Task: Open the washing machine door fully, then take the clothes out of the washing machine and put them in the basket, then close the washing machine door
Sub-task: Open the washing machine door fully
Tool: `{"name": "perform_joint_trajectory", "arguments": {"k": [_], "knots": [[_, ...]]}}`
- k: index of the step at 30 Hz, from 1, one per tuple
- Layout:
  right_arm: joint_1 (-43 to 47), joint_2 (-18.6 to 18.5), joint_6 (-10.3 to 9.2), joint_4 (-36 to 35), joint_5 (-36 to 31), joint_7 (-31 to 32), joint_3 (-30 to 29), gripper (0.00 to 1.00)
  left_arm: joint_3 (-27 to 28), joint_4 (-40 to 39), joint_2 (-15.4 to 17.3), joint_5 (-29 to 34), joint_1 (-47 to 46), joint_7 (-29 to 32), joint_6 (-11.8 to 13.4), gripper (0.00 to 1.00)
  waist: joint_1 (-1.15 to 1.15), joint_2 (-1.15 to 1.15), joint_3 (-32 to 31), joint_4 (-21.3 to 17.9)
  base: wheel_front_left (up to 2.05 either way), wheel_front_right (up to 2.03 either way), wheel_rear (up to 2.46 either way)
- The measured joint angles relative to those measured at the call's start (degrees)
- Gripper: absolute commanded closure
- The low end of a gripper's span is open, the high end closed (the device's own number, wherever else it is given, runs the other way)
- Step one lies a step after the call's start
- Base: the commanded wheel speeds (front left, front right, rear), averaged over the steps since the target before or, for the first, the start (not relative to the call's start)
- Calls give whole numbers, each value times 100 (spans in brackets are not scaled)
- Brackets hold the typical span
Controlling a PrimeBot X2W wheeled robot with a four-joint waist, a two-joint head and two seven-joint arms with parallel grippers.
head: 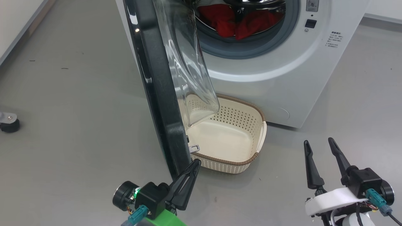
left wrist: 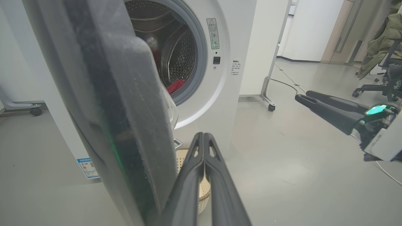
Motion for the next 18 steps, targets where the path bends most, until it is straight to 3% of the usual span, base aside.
{"name": "perform_joint_trajectory", "arguments": {"k": [18], "knots": [[0,67,88,0,-52,0,-98,0,242,310,-55,-151,-249,-20,209,100,0,0,69,-56,0,0,0]]}}
